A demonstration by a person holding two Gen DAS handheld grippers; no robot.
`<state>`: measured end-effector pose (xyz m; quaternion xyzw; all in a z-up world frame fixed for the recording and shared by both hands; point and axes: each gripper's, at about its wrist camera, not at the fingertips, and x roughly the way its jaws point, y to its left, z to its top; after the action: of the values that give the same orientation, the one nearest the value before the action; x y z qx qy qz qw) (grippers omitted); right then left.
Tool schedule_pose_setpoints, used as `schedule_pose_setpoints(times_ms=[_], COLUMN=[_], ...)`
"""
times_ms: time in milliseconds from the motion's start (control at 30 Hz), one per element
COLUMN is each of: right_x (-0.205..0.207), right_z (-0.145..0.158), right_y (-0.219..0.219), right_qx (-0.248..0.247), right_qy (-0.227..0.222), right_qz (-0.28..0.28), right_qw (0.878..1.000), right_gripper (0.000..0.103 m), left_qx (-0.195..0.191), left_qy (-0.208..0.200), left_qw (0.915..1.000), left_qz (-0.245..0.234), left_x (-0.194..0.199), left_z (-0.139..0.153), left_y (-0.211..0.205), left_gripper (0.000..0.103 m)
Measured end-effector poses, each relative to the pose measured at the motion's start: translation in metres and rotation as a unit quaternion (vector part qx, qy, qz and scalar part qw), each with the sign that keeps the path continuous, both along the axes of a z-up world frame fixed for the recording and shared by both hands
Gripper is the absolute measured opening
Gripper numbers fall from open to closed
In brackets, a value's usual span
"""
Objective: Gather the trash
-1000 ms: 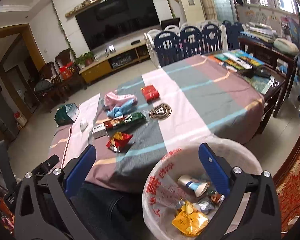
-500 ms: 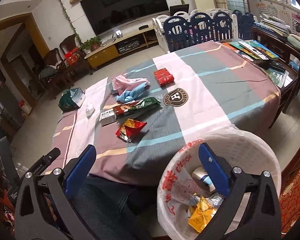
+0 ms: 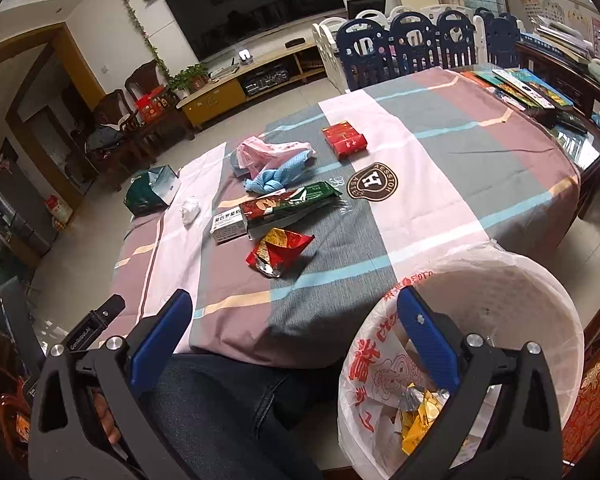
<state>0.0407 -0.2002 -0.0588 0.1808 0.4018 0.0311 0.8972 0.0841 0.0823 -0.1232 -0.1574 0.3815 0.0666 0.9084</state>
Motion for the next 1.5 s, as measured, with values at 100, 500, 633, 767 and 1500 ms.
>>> schedule_pose_setpoints(times_ms=[100, 500, 633, 767, 1500], right_x=[0.002, 0.008, 0.01, 0.012, 0.095], right_z=[-0.005, -0.012, -0.014, -0.016, -0.041], right_y=[-0.002, 0.007, 0.009, 0.013, 0.047], right_qx=[0.003, -0.005, -0.005, -0.007, -0.017], right_qy=[0.008, 0.023, 0.028, 0.032, 0.028], right_qz=[-0.003, 0.008, 0.01, 0.015, 0.031], right_qw=[1.0, 1.0, 1.0, 0.999, 0.999], right_gripper=[0.1, 0.1, 0.1, 0.1, 0.099], left_qx=[0.001, 0.002, 0.0, -0.001, 0.013], left_qy=[0.002, 0.004, 0.005, 0.007, -0.013], left_qw=[1.0, 0.9996, 0.9994, 0.9994, 0.9989], left_qz=[0.009, 0.03, 0.033, 0.034, 0.042], left_x=[0.001, 0.003, 0.003, 0.004, 0.021], left_z=[-0.002, -0.008, -0.01, -0.011, -0.001], left_y=[0.006, 0.024, 0.027, 0.029, 0.058], left_gripper=[0.094, 0.094, 0.094, 0.094, 0.095])
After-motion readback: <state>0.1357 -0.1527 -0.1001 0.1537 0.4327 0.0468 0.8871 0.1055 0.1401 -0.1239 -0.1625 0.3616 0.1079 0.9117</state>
